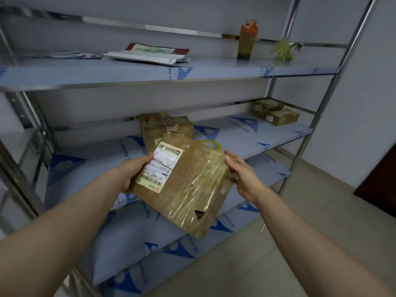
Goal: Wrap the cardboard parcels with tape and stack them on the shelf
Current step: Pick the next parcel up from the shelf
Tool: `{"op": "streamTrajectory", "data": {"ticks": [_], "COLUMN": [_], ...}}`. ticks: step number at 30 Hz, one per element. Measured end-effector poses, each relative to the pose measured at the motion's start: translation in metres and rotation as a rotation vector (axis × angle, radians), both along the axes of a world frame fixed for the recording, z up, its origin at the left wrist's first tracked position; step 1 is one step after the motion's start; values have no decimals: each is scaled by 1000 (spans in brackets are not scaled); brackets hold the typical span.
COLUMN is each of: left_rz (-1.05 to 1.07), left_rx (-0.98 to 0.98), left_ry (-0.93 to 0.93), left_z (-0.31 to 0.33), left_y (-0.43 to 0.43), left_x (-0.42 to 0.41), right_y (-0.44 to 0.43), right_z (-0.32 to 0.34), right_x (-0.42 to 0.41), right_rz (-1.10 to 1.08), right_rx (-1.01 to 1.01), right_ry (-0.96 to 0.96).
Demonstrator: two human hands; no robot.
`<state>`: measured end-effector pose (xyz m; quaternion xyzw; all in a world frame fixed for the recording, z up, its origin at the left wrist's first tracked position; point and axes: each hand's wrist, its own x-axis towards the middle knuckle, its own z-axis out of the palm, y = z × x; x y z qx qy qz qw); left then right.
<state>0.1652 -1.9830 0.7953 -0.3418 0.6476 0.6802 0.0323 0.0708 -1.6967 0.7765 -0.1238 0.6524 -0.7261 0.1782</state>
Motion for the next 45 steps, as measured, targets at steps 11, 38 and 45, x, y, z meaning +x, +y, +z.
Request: {"op": "streamTrajectory", "data": {"ticks": [11, 38, 45], "left_rz": [303, 628, 326], "left_rx": [-126, -396, -605], "left_ry": [123, 14, -181], "left_z": [8, -26, -35], "left_y": [-21, -121, -145], "left_x": [25, 59, 44], "right_y": [-45, -237, -262], "right_z": [-12, -21, -34], "right_x": [-13, -32, -62], "right_rz": [-207, 175, 164], "right_rx": [-106, -67, -10], "right_ry": [-120, -358, -388]}}
